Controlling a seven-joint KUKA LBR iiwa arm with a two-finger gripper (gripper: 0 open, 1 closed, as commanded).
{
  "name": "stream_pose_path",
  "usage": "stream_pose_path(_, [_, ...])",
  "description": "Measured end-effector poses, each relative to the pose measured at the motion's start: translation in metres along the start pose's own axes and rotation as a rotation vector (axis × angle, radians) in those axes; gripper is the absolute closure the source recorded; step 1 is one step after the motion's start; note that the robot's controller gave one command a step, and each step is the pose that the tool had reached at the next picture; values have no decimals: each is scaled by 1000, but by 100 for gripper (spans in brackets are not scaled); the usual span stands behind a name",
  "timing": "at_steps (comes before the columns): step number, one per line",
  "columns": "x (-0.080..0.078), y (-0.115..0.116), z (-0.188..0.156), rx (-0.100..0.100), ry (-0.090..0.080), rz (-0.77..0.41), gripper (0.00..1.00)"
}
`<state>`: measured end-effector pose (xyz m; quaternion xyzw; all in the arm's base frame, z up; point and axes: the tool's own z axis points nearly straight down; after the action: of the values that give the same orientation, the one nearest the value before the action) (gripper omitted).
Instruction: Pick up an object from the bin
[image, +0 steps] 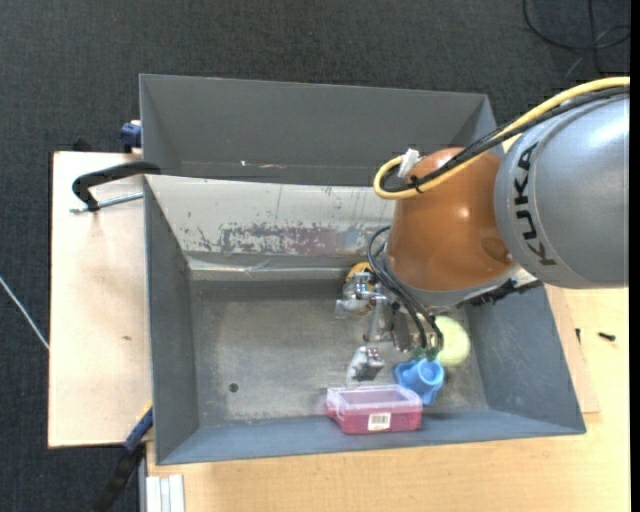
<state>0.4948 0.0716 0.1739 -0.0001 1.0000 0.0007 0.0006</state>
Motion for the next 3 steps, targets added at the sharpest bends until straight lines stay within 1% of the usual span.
stream_pose_path(1, [-1,-20,47,-1,-12,-135,0])
stream_pose_path(2, [1,-66,35,1,-6,-182,0])
stream_pose_path(3, [0,-120,46,1,-3,-218,0])
